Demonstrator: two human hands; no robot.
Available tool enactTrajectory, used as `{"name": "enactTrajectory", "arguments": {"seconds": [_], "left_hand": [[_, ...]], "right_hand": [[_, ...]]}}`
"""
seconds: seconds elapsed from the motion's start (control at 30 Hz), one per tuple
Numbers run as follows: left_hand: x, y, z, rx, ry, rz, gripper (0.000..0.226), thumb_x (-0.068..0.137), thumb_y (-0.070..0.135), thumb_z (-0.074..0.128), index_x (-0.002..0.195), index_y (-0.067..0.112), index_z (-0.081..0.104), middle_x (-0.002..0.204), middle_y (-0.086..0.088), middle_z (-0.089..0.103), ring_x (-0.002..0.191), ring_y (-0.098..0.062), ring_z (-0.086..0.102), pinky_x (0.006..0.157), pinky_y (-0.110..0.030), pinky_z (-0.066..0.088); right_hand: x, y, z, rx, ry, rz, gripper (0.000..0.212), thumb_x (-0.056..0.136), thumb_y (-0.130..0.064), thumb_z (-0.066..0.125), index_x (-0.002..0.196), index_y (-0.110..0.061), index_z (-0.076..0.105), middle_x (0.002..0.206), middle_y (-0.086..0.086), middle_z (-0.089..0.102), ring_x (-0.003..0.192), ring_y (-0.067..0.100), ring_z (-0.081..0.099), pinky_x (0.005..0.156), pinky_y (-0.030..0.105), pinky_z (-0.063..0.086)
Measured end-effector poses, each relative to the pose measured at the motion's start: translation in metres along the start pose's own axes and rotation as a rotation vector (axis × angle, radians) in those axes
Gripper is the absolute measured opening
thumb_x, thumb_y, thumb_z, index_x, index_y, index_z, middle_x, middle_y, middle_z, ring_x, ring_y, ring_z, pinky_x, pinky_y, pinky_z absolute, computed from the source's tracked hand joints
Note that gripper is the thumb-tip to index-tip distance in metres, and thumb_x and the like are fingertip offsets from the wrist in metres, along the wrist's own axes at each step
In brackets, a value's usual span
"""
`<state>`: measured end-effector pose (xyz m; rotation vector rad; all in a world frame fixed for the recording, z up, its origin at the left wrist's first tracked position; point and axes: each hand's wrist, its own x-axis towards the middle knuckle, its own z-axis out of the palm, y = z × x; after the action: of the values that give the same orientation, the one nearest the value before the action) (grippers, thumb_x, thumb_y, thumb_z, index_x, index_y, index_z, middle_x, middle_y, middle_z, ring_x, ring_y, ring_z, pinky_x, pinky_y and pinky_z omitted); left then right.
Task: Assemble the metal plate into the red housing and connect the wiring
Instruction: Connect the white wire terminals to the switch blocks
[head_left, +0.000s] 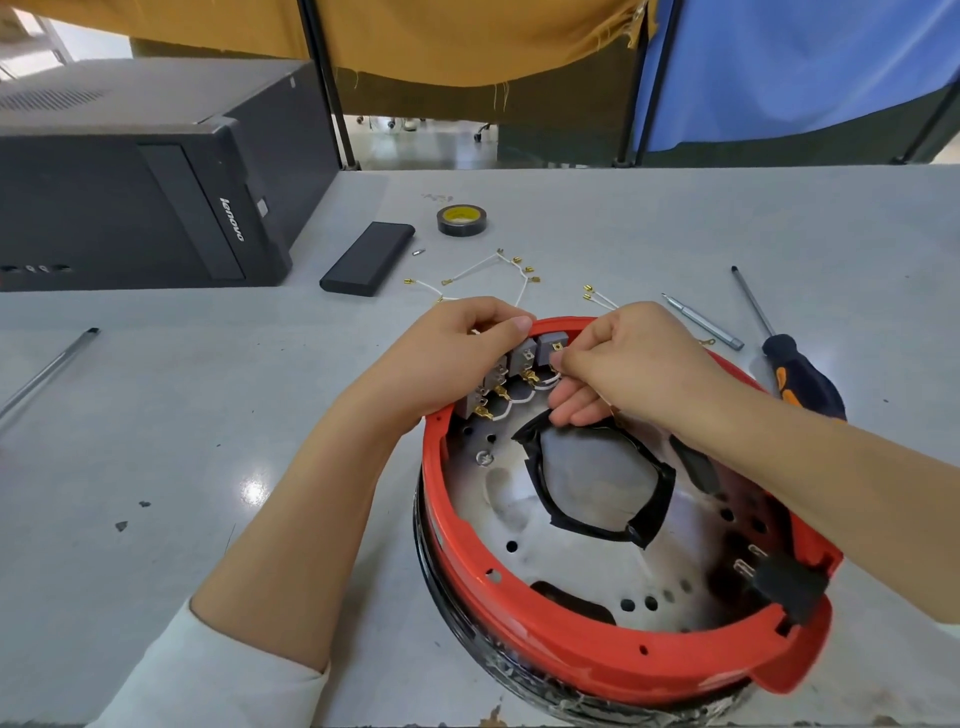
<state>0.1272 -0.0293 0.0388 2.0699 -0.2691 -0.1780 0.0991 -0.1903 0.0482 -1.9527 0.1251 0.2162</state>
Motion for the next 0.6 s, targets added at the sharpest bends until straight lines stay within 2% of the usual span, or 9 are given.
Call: {"name": "enactTrajectory", "arguments": {"seconds": [0.07, 0.2, 0.27, 0.33, 0.4, 0.5, 0.6], "left_hand": [[0.0, 0.0, 0.0, -0.007, 0.004, -0.003, 0.021, 0.098, 0.036, 0.056, 0.109, 0.027, 0.071, 0.106, 0.011, 0.071, 0.105, -0.006, 0.063, 0.091, -0.019, 0.046], [0.0, 0.002, 0.0, -0.017, 0.012, -0.031, 0.021, 0.097, 0.036, 0.057, 0.109, 0.028, 0.071, 0.104, 0.011, 0.072, 0.101, -0.004, 0.064, 0.086, -0.017, 0.046], [0.0, 0.002, 0.0, -0.016, 0.008, -0.04, 0.021, 0.097, 0.037, 0.057, 0.109, 0.028, 0.071, 0.104, 0.01, 0.072, 0.1, -0.004, 0.065, 0.086, -0.018, 0.047], [0.0, 0.003, -0.001, -0.012, 0.001, -0.048, 0.021, 0.097, 0.038, 0.057, 0.109, 0.028, 0.071, 0.104, 0.007, 0.073, 0.099, -0.008, 0.066, 0.089, -0.023, 0.05], [0.0, 0.003, -0.001, 0.002, 0.0, -0.048, 0.021, 0.097, 0.038, 0.057, 0.109, 0.028, 0.071, 0.105, 0.003, 0.073, 0.1, -0.013, 0.067, 0.093, -0.029, 0.051], [0.001, 0.003, 0.0, 0.003, -0.004, -0.038, 0.02, 0.097, 0.034, 0.058, 0.107, 0.025, 0.072, 0.107, 0.0, 0.073, 0.103, -0.015, 0.066, 0.098, -0.034, 0.05], [0.001, 0.003, 0.0, -0.003, 0.001, -0.037, 0.019, 0.097, 0.033, 0.058, 0.106, 0.025, 0.072, 0.107, -0.001, 0.073, 0.104, -0.015, 0.066, 0.099, -0.034, 0.05]], "right_hand": [[0.001, 0.0, 0.0, -0.014, 0.007, -0.005, 0.023, 0.093, -0.009, 0.056, 0.071, -0.002, 0.062, 0.057, 0.008, 0.07, 0.054, 0.021, 0.07, 0.044, 0.021, 0.053], [-0.001, 0.0, -0.001, -0.137, 0.037, -0.04, 0.021, 0.092, -0.015, 0.057, 0.073, -0.009, 0.061, 0.056, 0.002, 0.07, 0.052, 0.018, 0.069, 0.046, 0.024, 0.055], [-0.004, 0.004, -0.004, -0.429, 0.144, -0.178, 0.017, 0.087, -0.025, 0.057, 0.071, -0.019, 0.06, 0.056, -0.002, 0.069, 0.054, 0.014, 0.068, 0.054, 0.027, 0.056], [-0.008, 0.008, -0.006, -0.751, 0.327, -0.355, 0.02, 0.081, -0.04, 0.057, 0.068, -0.025, 0.057, 0.059, -0.007, 0.065, 0.063, 0.013, 0.063, 0.06, 0.029, 0.05], [-0.014, 0.006, -0.007, -0.864, 0.441, -0.511, 0.024, 0.078, -0.047, 0.057, 0.065, -0.027, 0.053, 0.061, -0.011, 0.057, 0.065, 0.014, 0.057, 0.055, 0.024, 0.039], [-0.015, 0.004, -0.004, -0.882, 0.386, -0.641, 0.021, 0.078, -0.049, 0.06, 0.067, -0.03, 0.058, 0.071, -0.008, 0.047, 0.062, 0.012, 0.05, 0.051, 0.019, 0.028], [-0.011, 0.005, 0.002, -0.928, 0.244, -0.589, 0.02, 0.08, -0.054, 0.057, 0.077, -0.034, 0.058, 0.074, -0.01, 0.043, 0.073, 0.01, 0.049, 0.053, 0.025, 0.026]]}}
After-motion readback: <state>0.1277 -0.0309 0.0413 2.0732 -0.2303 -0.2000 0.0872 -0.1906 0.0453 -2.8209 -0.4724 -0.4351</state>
